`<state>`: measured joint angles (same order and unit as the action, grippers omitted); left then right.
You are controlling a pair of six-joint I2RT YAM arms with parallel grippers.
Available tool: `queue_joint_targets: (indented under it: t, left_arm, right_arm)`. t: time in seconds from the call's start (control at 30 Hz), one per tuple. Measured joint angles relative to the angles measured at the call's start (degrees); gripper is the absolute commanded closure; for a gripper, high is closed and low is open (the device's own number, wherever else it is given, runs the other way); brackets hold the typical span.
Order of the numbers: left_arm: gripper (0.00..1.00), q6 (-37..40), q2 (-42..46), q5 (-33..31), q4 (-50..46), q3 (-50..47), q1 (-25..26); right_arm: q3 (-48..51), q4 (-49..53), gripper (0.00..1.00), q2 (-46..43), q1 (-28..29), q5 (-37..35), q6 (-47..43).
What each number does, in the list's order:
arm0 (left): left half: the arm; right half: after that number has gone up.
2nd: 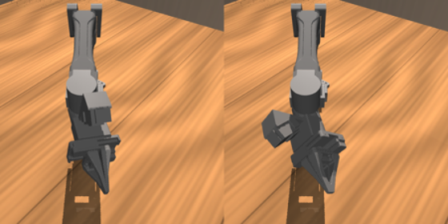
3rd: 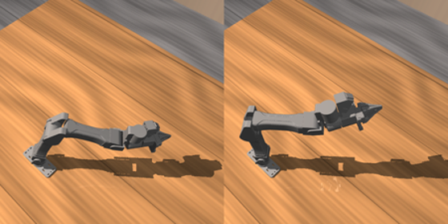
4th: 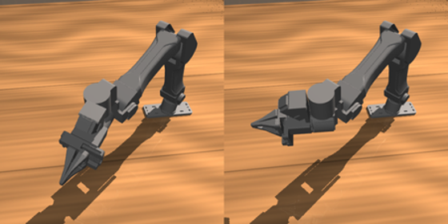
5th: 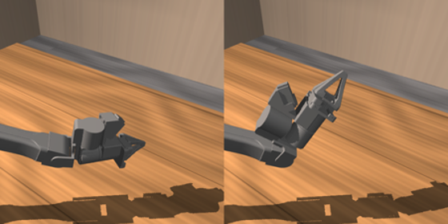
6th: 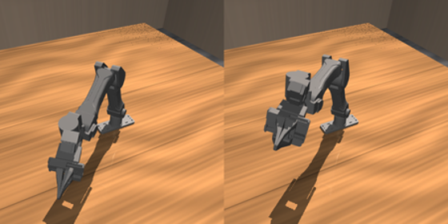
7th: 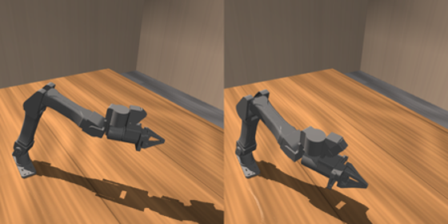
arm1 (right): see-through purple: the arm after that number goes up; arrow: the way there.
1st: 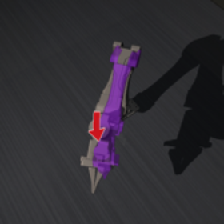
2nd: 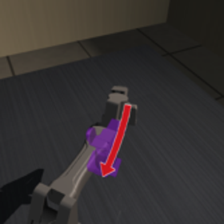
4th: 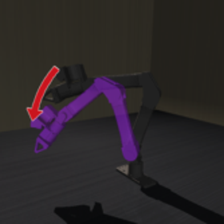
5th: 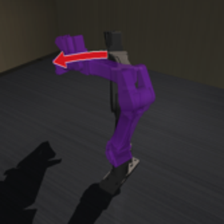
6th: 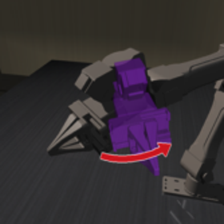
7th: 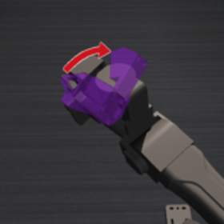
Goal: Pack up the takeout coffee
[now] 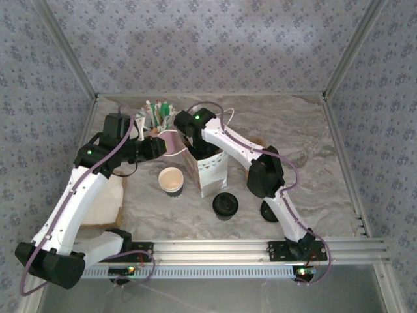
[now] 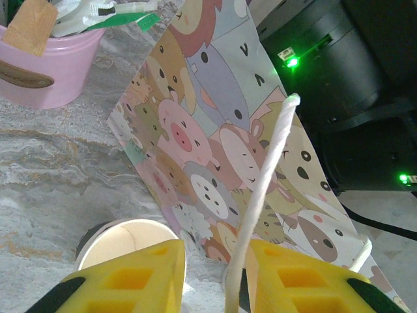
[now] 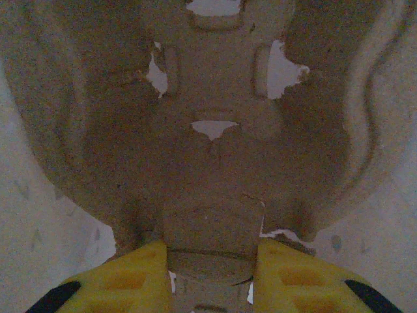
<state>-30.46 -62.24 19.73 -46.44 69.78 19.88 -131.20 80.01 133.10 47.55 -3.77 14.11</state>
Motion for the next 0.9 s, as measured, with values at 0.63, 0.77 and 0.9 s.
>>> queue_joint_targets:
  t: [0.63,0.77,0.9]
  left_arm:
    - [0.69,-0.04,0.00,0.00,0.02,0.00,0.00]
    - [0.69,-0.11,0.00,0.00,0.02,-0.04,0.00]
    - [0.68,-0.22,0.00,0.00,0.11,-0.37,-0.02]
  right_arm:
    - [1.64,-0.94,0.54,-0.74,-0.04,-0.15,0.00]
    - [1.62,-0.94,0.51,-1.66,-0.04,-0.15,0.02]
    - [1.46,-0.76,0.48,-2.64,-0.04,-0.15,0.02]
